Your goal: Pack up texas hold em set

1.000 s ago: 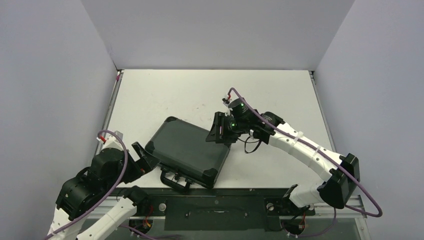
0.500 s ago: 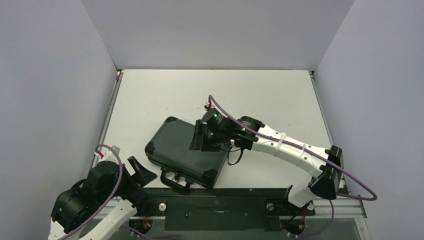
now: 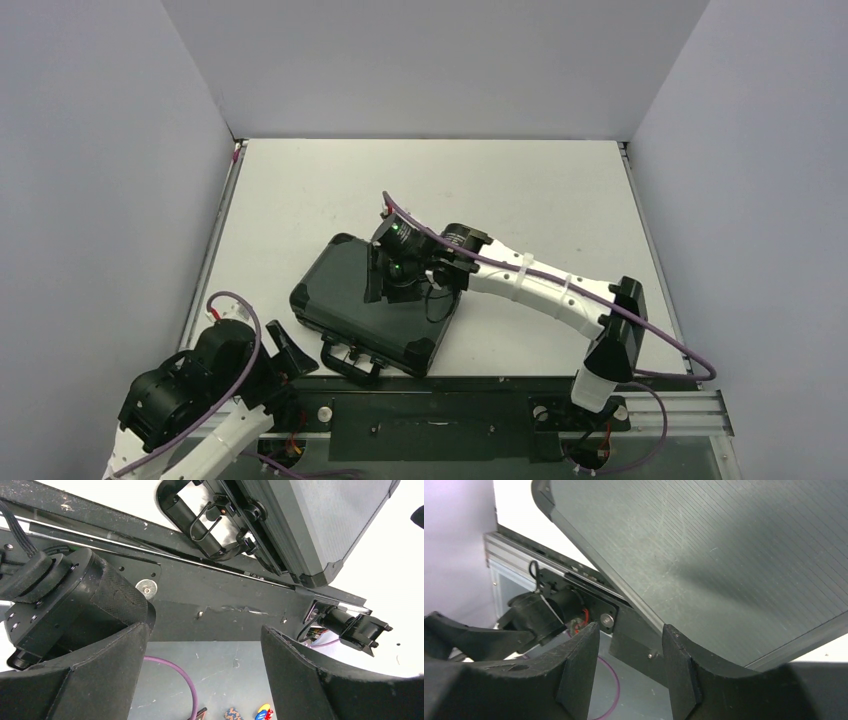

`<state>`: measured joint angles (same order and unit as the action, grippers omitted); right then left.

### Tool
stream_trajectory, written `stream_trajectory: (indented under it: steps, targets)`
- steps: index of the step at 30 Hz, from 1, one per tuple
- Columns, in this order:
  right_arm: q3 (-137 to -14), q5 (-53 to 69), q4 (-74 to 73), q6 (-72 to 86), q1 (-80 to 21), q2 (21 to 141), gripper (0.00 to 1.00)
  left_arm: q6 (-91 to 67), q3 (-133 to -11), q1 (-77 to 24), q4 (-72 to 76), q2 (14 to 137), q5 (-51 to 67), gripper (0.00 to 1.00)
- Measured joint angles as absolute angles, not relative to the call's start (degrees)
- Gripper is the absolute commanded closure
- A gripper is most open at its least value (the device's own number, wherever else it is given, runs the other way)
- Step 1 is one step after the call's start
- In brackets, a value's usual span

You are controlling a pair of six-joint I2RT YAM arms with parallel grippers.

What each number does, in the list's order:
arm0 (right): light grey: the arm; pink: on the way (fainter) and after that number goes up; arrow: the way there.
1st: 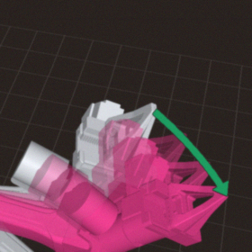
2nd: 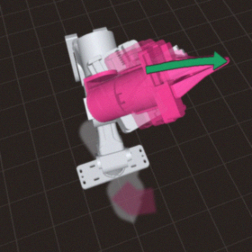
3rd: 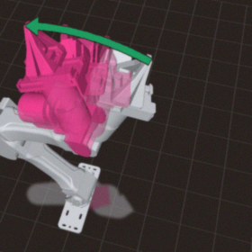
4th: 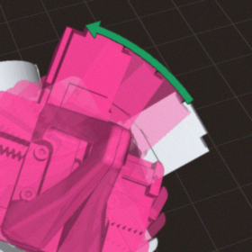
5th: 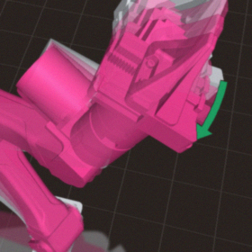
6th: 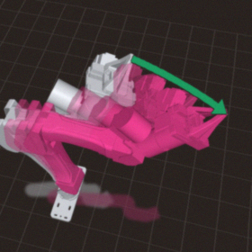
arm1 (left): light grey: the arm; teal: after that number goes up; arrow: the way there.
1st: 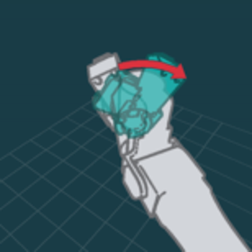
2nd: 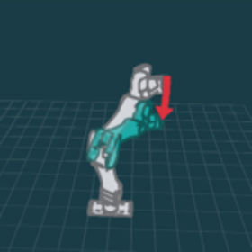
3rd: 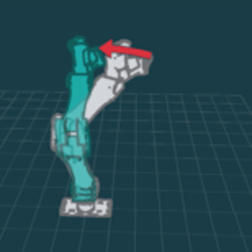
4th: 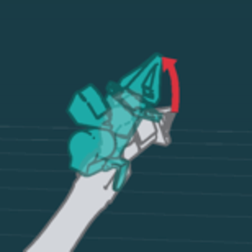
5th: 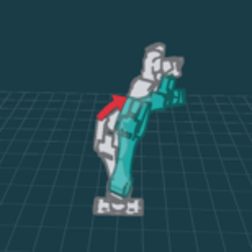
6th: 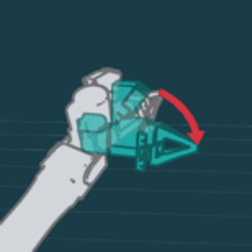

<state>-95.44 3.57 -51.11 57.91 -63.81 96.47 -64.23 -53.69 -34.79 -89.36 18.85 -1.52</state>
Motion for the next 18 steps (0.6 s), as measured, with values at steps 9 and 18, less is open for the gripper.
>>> stream_trajectory:
  steps: [9, 18]
  targets:
    - [-97.51, 8.67, -53.87, 51.83, -63.09, 101.06, 0.56, -67.48, -52.45, -34.79, -89.19, 22.61, -3.11, 0.35]
    - [-97.51, 12.43, -53.54, 48.42, -61.52, 101.08, 0.58, -68.99, -45.43, -34.79, -84.03, 23.68, -3.22, 0.43]
